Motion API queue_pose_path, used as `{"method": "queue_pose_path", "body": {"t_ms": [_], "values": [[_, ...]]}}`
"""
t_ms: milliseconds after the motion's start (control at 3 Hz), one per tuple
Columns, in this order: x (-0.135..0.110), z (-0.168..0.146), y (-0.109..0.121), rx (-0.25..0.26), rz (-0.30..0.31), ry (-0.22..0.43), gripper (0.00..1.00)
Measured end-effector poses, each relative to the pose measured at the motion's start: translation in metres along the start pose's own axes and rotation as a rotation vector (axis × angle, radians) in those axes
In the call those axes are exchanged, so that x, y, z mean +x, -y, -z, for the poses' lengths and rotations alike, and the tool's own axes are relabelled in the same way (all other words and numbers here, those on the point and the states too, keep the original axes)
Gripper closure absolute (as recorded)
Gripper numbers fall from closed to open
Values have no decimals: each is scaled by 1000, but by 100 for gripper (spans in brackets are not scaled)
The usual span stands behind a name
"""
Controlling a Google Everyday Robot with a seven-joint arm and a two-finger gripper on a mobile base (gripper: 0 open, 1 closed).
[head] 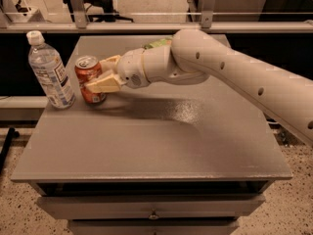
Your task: Move coke can near blue plastic bottle
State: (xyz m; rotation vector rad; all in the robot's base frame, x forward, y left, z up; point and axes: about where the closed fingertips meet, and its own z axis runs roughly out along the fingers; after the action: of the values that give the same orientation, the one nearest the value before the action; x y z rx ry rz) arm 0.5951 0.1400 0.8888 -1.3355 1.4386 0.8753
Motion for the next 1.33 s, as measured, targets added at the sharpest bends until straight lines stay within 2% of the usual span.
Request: {"method": "queue_pose_path", "body": {"t_ms": [333, 1333], "values": [[-3, -9, 1, -16, -3, 7, 82], [-5, -13, 2, -32, -2, 22, 13]]}}
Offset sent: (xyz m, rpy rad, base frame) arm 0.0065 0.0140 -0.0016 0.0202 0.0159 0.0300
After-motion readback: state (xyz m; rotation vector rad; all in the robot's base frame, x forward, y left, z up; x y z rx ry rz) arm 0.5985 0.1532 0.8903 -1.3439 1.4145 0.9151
